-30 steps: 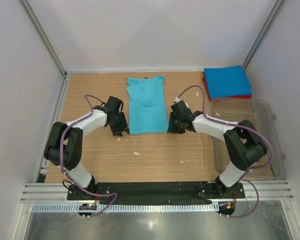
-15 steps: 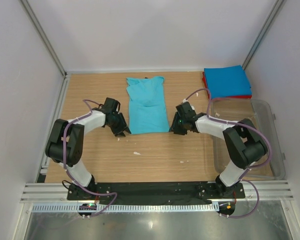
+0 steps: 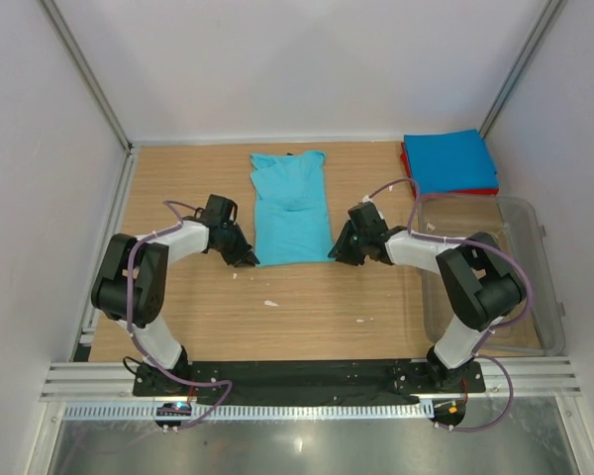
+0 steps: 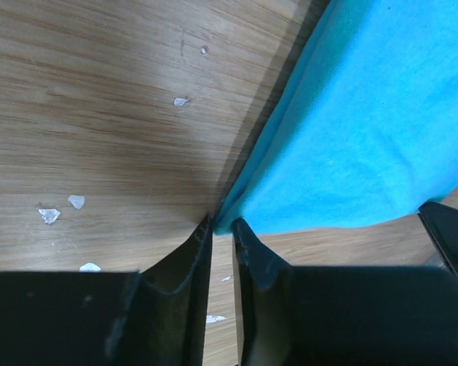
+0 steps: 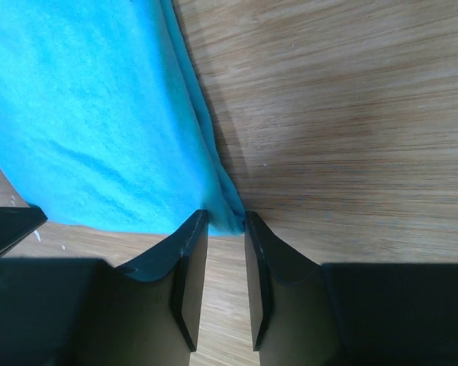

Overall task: Fold and stack the t-shirts
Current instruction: Fold the tshirt

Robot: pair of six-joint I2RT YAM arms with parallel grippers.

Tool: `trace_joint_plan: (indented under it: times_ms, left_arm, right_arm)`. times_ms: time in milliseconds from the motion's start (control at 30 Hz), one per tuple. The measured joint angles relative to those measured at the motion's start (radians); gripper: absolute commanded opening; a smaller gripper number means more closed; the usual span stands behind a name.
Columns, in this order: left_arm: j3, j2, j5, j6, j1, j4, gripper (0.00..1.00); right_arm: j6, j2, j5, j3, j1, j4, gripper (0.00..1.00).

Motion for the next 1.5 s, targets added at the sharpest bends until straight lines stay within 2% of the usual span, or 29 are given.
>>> trace_joint_plan:
  times_ms: [33,67,100,200,267,400,600,767,967,1233,1500]
  left_arm:
    - [-0.002,0.002,-0.001,-0.002,0.0,0.005,0.13]
    - [-0.003,0.003,-0.002,-0.002,0.0,0.008,0.03]
    - [-0.004,0.004,-0.003,-0.002,0.0,0.009,0.0]
    - [-0.005,0.005,-0.008,0.0,0.0,0.01,0.0]
    - [-0.005,0.002,-0.012,0.002,0.0,0.008,0.0]
    - [-0.026,-0.035,-0.049,0.014,-0.005,-0.019,0.0]
    - [-0.119,-0.129,-0.074,0.028,-0.026,-0.054,0.0]
    - [-0.22,-0.247,-0.095,0.021,-0.08,-0.071,0.0]
    - [-0.278,-0.417,-0.128,-0.02,-0.162,-0.152,0.0]
    - [-0.279,-0.622,-0.16,-0.073,-0.195,-0.238,0.0]
    - [-0.209,-0.614,-0.181,-0.074,-0.197,-0.304,0.0]
  right_arm:
    - [0.004,0.0,0.0,-0.003,0.0,0.003,0.28]
    - [0.007,0.0,0.0,-0.005,0.0,0.006,0.25]
    - [0.012,0.0,-0.001,-0.01,0.0,0.011,0.17]
    - [0.022,-0.002,-0.003,-0.027,0.0,0.027,0.05]
    - [0.027,-0.005,-0.005,-0.037,0.0,0.035,0.01]
    - [0.029,-0.05,-0.005,-0.086,0.008,0.037,0.01]
    - [0.035,-0.161,0.006,-0.198,0.083,0.024,0.01]
    - [0.054,-0.253,0.055,-0.274,0.164,0.012,0.01]
    - [0.09,-0.41,0.156,-0.328,0.278,-0.1,0.01]
    - [0.142,-0.599,0.255,-0.332,0.378,-0.228,0.01]
    - [0.138,-0.622,0.323,-0.232,0.391,-0.352,0.01]
